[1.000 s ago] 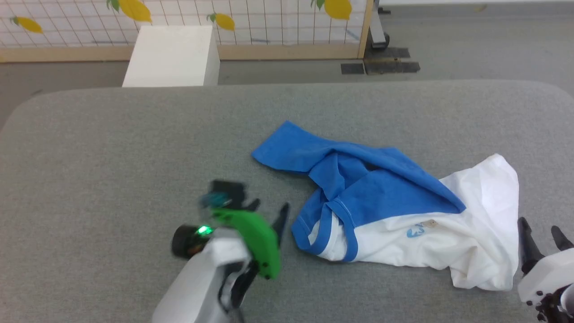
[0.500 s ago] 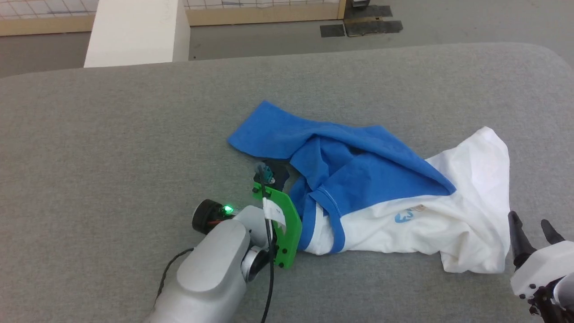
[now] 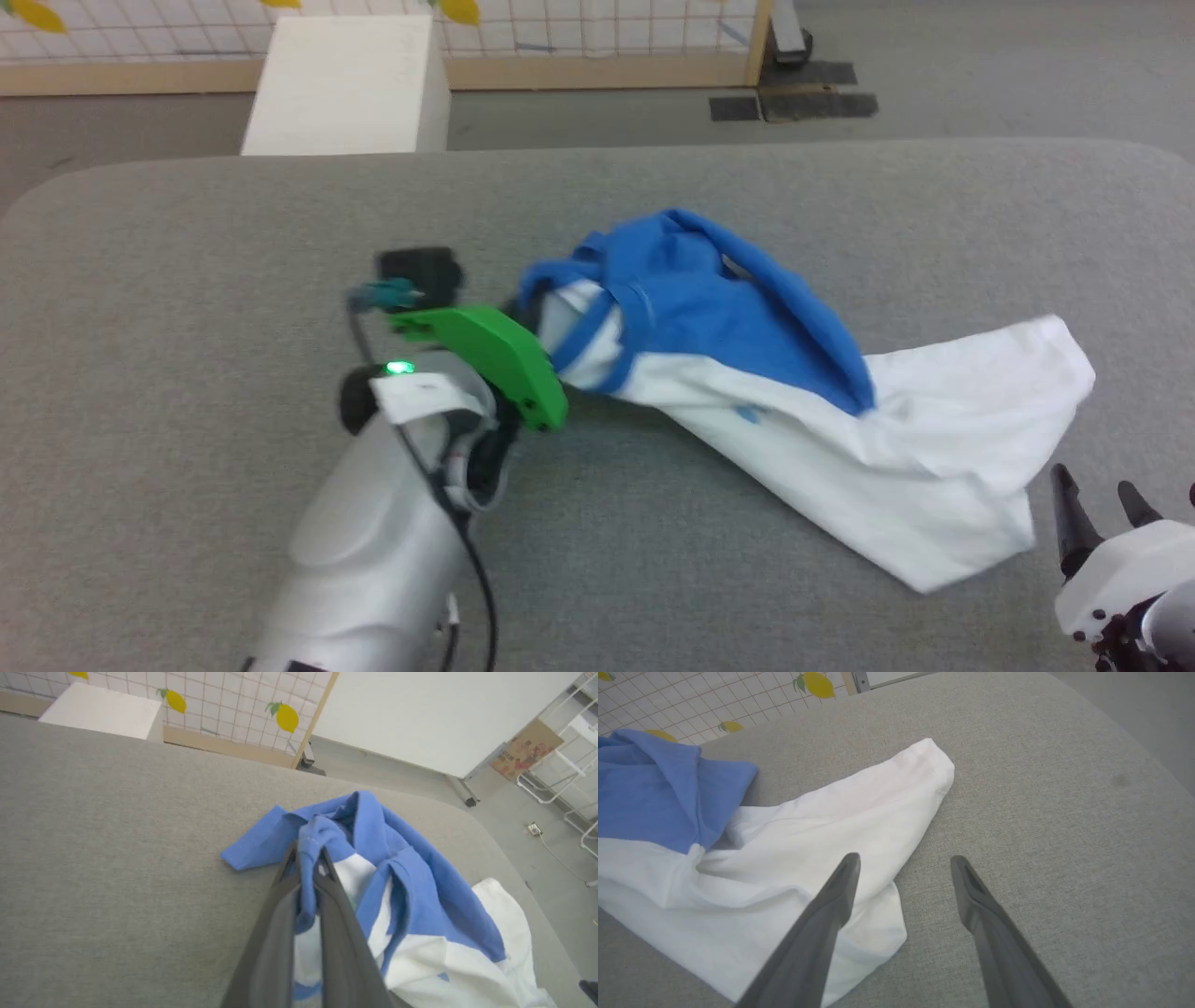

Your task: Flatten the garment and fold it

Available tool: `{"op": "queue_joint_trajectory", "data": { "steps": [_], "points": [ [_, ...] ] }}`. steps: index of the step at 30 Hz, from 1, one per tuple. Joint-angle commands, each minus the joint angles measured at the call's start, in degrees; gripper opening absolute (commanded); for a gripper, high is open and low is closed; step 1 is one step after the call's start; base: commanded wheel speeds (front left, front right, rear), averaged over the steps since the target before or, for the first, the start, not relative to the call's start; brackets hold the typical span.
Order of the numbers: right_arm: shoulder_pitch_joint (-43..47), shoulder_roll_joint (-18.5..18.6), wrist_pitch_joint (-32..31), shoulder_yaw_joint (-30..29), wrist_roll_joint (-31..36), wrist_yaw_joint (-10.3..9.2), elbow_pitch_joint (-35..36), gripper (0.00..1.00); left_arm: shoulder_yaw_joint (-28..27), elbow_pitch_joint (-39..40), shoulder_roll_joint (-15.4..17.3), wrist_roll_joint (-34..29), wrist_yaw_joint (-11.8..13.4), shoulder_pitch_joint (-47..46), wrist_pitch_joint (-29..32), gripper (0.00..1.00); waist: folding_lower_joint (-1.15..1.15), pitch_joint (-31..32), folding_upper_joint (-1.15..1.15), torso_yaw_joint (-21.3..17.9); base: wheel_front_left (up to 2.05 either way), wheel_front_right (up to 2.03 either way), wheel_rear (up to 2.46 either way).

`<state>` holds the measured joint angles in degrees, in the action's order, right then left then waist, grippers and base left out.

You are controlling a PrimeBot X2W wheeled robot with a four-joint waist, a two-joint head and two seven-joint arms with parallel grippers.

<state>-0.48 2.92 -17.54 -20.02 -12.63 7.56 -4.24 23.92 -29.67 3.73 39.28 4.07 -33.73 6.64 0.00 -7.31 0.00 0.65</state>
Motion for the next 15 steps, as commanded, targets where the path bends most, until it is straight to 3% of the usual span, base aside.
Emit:
{"op": "queue_joint_trajectory", "data": {
  "steps": [1,7,10,13,14,15],
  "points": [
    [0.7,0.0,0.5,0.2,0.3,-0.08,-0.2,1.00,-2.3,1.4,1.7,1.2,1.5,0.4,-1.5,0.00,0.00,3.1,0.00,3.4,0.00,0.00,0.00],
    [1.6,0.0,0.5,0.7,0.4,-0.08,-0.3,1.00,-9.0,5.5,6.0,4.4,9.5,13.1,-1.3,0.00,0.00,4.0,0.00,6.5,0.00,0.00,0.00],
    [1.7,0.0,0.4,1.0,0.4,-0.08,-0.3,1.00,-9.8,5.1,5.3,7.1,11.2,20.8,1.2,0.00,0.00,3.7,0.00,7.7,0.00,0.00,0.00],
    [1.5,0.0,0.2,1.7,0.8,-0.08,-0.3,1.00,-10.7,5.5,3.7,10.0,10.8,24.8,2.0,0.00,0.00,3.5,0.00,8.4,0.00,0.00,0.00],
    [1.3,0.0,0.1,2.0,0.9,-0.08,-0.2,1.00,-11.2,6.2,3.5,10.5,10.5,25.1,1.2,0.23,0.00,3.4,0.00,8.7,0.00,0.00,0.00],
    [1.1,0.0,0.0,2.5,1.0,-0.08,-0.1,1.00,-11.8,7.3,3.3,11.0,9.8,25.1,0.2,1.00,0.00,3.4,0.00,9.1,0.00,0.00,0.00]
  ]
}}
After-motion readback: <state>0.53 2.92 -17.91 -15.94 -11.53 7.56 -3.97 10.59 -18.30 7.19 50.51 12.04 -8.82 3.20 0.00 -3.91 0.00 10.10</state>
